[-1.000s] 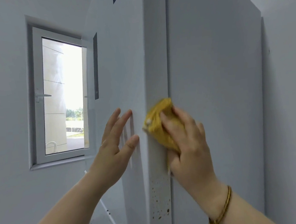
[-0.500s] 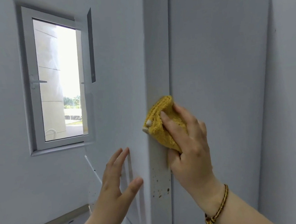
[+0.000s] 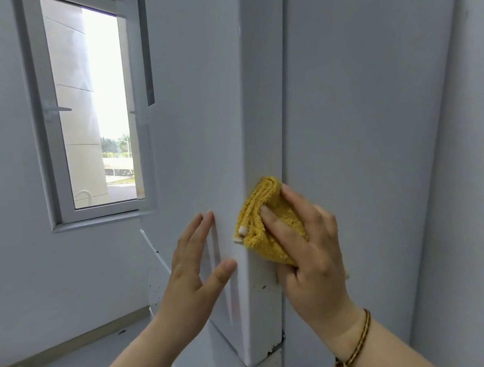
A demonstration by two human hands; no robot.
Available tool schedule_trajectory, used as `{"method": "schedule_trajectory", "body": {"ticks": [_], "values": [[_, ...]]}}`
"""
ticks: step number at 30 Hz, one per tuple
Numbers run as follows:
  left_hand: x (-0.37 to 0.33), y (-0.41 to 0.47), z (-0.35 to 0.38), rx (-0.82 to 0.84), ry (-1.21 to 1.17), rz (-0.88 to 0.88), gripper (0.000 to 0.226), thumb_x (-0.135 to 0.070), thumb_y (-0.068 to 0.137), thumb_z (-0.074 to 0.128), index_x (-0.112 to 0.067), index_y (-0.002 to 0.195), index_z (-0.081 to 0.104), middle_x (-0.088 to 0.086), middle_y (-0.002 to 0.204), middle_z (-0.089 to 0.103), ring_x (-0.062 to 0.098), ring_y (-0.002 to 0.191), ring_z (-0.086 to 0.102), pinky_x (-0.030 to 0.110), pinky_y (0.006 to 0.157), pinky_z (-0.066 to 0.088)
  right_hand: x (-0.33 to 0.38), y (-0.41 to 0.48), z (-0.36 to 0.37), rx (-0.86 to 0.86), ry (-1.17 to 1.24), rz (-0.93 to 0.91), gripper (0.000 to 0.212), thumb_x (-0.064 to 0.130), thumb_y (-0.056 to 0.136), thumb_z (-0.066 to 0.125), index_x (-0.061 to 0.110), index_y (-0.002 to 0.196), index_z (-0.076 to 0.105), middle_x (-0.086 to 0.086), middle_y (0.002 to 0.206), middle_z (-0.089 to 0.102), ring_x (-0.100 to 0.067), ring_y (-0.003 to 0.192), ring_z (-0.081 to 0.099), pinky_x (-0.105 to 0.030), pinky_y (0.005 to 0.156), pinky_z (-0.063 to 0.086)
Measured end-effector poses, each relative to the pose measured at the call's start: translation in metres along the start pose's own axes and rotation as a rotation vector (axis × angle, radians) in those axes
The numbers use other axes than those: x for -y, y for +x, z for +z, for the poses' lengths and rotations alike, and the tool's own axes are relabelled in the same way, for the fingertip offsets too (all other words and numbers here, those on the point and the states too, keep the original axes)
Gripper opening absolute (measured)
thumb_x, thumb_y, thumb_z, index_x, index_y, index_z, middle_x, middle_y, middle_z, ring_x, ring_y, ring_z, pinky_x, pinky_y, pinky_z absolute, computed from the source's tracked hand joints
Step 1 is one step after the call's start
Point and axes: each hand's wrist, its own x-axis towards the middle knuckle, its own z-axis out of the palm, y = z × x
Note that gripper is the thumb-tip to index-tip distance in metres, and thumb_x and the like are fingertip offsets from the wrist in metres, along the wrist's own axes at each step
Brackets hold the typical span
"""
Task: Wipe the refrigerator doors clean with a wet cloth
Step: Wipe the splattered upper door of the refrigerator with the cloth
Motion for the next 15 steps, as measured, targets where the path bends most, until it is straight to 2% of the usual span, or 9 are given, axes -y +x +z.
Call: {"method": "schedule_trajectory", "body": {"ticks": [4,7,11,13,15], "values": [[0.002,-0.002,-0.002,0.022,0.018,0.002,0.07,-0.096,0.046,0.028,-0.082,0.11,0.005,-0.055,0.122,0.002,-0.013,0.127,0.015,0.025,0.107,0.024,0.011,-0.052,0.0,0.048,0.0,0.044,0.031,0.026,0.095,0.038,0.029,0.126,0.046,-0.001,0.136,0.037,-0.021,0.109,0.04,-0.031,0.091,0.04],[0.003,-0.004,-0.003,0.02,0.023,-0.002,0.08,-0.096,0.044,0.026,-0.069,0.117,0.008,-0.053,0.123,0.0,-0.011,0.128,0.014,0.024,0.107,0.023,0.009,-0.085,-0.006,0.125,0.017,-0.016,0.035,0.024,0.094,0.04,0.031,0.129,0.039,0.001,0.14,0.03,-0.021,0.109,0.041,-0.032,0.09,0.041],[-0.001,-0.005,-0.003,0.041,0.013,-0.005,0.081,-0.096,0.045,0.027,-0.064,0.116,0.006,-0.049,0.125,0.0,-0.009,0.13,0.013,0.025,0.108,0.021,0.0,-0.061,-0.017,0.167,-0.012,-0.077,0.05,0.015,0.081,0.053,0.027,0.128,0.041,-0.006,0.131,0.039,-0.023,0.107,0.043,-0.033,0.089,0.041],[-0.003,-0.004,-0.003,0.054,0.007,0.002,0.079,-0.089,0.049,0.036,-0.062,0.116,0.006,-0.047,0.125,0.0,-0.007,0.13,0.013,0.029,0.111,0.022,0.007,-0.044,-0.019,0.148,-0.029,0.02,0.051,0.009,0.076,0.051,0.022,0.125,0.045,-0.006,0.13,0.038,-0.022,0.106,0.042,-0.027,0.092,0.038],[-0.002,-0.003,-0.003,0.05,0.008,0.008,0.07,-0.073,0.056,0.039,-0.06,0.117,0.007,-0.044,0.125,0.001,-0.005,0.132,0.013,0.035,0.113,0.023,0.019,-0.037,-0.014,0.126,-0.035,0.138,0.052,0.01,0.075,0.047,0.021,0.125,0.042,-0.005,0.13,0.035,-0.021,0.106,0.04,-0.017,0.096,0.034]]}}
